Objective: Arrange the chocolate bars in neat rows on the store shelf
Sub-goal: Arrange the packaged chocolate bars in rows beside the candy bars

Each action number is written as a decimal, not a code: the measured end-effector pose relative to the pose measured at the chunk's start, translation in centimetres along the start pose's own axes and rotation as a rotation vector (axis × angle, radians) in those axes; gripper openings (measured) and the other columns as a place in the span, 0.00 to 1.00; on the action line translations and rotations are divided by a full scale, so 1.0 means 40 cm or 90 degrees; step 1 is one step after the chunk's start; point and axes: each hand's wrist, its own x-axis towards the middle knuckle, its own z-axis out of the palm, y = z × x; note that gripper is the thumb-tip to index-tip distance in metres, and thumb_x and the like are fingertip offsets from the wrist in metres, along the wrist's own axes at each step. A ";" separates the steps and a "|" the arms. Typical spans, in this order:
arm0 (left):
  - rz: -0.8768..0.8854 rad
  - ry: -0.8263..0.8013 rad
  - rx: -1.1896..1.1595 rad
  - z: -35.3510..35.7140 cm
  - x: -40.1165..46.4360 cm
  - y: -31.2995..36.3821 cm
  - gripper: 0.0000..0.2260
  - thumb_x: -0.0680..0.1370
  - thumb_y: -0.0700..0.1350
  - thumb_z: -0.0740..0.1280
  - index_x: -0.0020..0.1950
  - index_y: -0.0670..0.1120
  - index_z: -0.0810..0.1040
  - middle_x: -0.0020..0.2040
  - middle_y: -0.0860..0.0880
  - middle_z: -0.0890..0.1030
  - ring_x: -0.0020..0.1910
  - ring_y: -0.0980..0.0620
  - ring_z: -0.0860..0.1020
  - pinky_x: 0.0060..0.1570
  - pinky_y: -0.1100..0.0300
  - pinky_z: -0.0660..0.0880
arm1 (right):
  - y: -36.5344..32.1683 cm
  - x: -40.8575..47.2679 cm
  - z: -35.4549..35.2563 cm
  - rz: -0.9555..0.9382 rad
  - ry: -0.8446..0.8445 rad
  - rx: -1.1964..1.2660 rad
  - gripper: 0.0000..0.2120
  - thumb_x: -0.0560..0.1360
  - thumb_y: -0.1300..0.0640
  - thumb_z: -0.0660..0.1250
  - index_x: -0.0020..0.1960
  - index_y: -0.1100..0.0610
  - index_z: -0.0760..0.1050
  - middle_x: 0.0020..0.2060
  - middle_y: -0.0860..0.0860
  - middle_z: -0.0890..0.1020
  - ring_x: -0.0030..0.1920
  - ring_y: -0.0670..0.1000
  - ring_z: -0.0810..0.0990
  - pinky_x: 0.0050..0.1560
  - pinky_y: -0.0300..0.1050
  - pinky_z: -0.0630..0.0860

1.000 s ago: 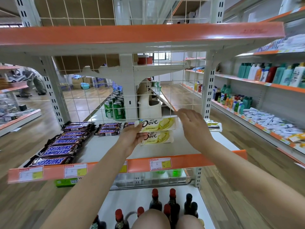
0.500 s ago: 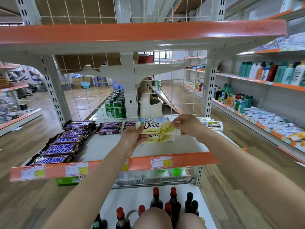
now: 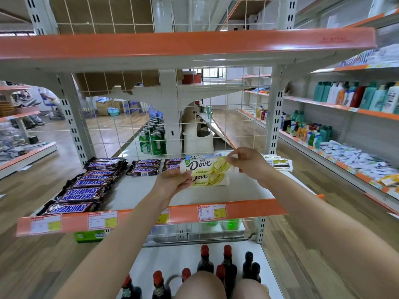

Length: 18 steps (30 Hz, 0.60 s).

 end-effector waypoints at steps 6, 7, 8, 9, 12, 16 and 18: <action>0.012 0.019 0.041 0.000 0.004 0.002 0.07 0.74 0.37 0.69 0.37 0.39 0.76 0.28 0.48 0.81 0.29 0.57 0.81 0.39 0.66 0.80 | 0.007 0.010 0.004 0.035 0.013 0.050 0.02 0.75 0.59 0.68 0.46 0.57 0.76 0.33 0.48 0.74 0.35 0.45 0.74 0.34 0.33 0.75; 0.008 0.024 0.047 0.001 0.006 0.003 0.07 0.74 0.37 0.69 0.37 0.39 0.76 0.29 0.48 0.81 0.29 0.57 0.80 0.38 0.66 0.80 | 0.009 0.012 0.005 0.059 0.009 0.086 0.02 0.74 0.60 0.69 0.44 0.58 0.76 0.35 0.50 0.76 0.35 0.46 0.76 0.34 0.34 0.77; -0.001 0.029 0.054 0.001 0.007 0.004 0.06 0.74 0.38 0.70 0.38 0.39 0.76 0.29 0.47 0.81 0.28 0.57 0.80 0.37 0.66 0.80 | 0.012 0.014 0.007 0.089 0.007 0.121 0.03 0.73 0.60 0.70 0.42 0.58 0.76 0.38 0.53 0.79 0.37 0.48 0.78 0.36 0.35 0.79; -0.014 0.031 0.061 0.000 0.009 0.004 0.06 0.74 0.38 0.70 0.38 0.38 0.76 0.28 0.47 0.81 0.27 0.57 0.80 0.35 0.66 0.80 | 0.018 0.015 0.010 0.122 0.007 0.153 0.04 0.73 0.60 0.71 0.41 0.58 0.76 0.41 0.56 0.80 0.38 0.50 0.79 0.37 0.37 0.80; -0.081 0.022 0.067 -0.008 0.014 0.002 0.06 0.74 0.38 0.70 0.39 0.38 0.76 0.28 0.48 0.81 0.25 0.57 0.79 0.32 0.65 0.79 | 0.043 0.020 0.024 0.211 -0.002 0.195 0.05 0.72 0.62 0.72 0.42 0.60 0.75 0.45 0.58 0.81 0.39 0.51 0.80 0.38 0.41 0.79; -0.134 0.019 0.130 -0.014 0.023 -0.006 0.05 0.74 0.38 0.70 0.43 0.37 0.76 0.37 0.42 0.80 0.30 0.54 0.80 0.33 0.64 0.79 | 0.072 0.020 0.038 0.275 -0.036 0.199 0.09 0.71 0.66 0.72 0.50 0.63 0.76 0.46 0.58 0.81 0.40 0.51 0.80 0.33 0.39 0.78; -0.131 0.029 0.172 -0.014 0.028 -0.010 0.05 0.73 0.37 0.71 0.43 0.37 0.76 0.38 0.41 0.80 0.32 0.53 0.79 0.33 0.64 0.79 | 0.082 0.021 0.045 0.274 -0.033 0.184 0.08 0.70 0.67 0.72 0.47 0.61 0.76 0.47 0.58 0.81 0.42 0.51 0.80 0.36 0.40 0.79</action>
